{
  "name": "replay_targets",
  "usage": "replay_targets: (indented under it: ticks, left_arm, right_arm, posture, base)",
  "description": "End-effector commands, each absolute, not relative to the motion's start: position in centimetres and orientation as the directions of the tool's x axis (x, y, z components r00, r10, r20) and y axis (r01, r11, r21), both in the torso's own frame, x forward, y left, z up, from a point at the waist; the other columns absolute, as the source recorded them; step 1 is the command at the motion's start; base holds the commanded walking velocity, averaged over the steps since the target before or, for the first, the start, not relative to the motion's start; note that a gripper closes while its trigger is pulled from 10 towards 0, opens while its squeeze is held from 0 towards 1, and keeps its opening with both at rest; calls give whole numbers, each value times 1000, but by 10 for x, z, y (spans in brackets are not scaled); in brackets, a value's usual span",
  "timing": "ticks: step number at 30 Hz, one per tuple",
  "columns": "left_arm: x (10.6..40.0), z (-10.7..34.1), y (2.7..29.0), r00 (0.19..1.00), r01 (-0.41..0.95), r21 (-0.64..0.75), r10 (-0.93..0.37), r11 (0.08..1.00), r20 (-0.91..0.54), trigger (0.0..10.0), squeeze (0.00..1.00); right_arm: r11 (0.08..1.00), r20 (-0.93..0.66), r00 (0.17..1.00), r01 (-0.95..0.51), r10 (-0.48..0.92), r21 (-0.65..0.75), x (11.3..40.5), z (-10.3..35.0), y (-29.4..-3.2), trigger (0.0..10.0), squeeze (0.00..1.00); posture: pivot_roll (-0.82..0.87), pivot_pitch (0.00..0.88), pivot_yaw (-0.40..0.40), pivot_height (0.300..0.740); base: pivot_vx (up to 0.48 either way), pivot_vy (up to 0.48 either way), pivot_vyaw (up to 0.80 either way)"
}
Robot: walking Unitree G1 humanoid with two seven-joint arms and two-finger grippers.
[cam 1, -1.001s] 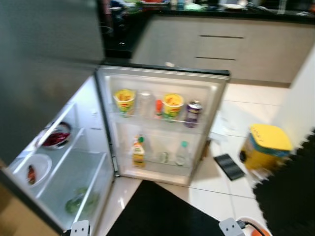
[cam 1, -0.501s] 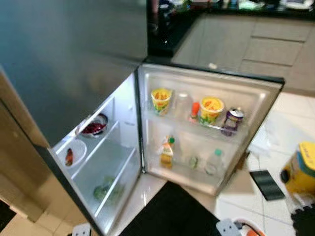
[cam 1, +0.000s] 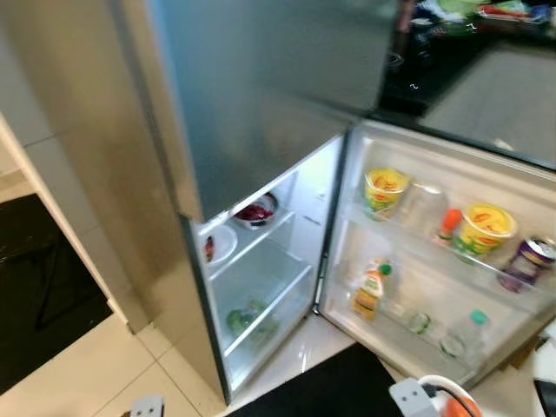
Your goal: Restocking fridge
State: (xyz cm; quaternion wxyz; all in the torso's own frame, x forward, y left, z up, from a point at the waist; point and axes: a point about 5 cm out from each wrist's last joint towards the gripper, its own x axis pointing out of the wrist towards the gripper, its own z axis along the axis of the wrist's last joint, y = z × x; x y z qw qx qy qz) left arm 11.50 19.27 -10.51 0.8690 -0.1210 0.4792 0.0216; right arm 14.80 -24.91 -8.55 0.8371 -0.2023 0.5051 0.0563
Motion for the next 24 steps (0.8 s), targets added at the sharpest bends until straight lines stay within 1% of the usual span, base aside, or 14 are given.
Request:
replay_targets:
  ticks: [1,13,21,24]
  left_arm:
    - [113,-106,196,529,-157,-183,-74,971,-845,10000,0]
    - [109,-106,197,517,-137,-178,-83,974,-852,10000,0]
    - [109,-107,194,513,-127,-187,-97,974,-853,10000,0]
    - [108,-107,193,510,-126,-193,-103,973,-854,10000,0]
  right_arm:
    - [909,-868,484,-304,-110,-285,148,-85,-250,10000,0]
    - [904,-872,478,-323,-100,-281,146,-87,-246,10000,0]
    - [903,-870,481,-315,-113,-292,148,-86,-249,10000,0]
    - [902,-870,476,-311,-124,-299,146,-86,-249,10000,0]
  posture:
    - [-24,0,0,740]
    - [-13,0,-6,740]
    - [-18,0,-3,740]
    - [-18,0,-3,740]
  base:
    - [0,0,781]
    - [0,0,783]
    - [0,0,782]
    - [0,0,154]
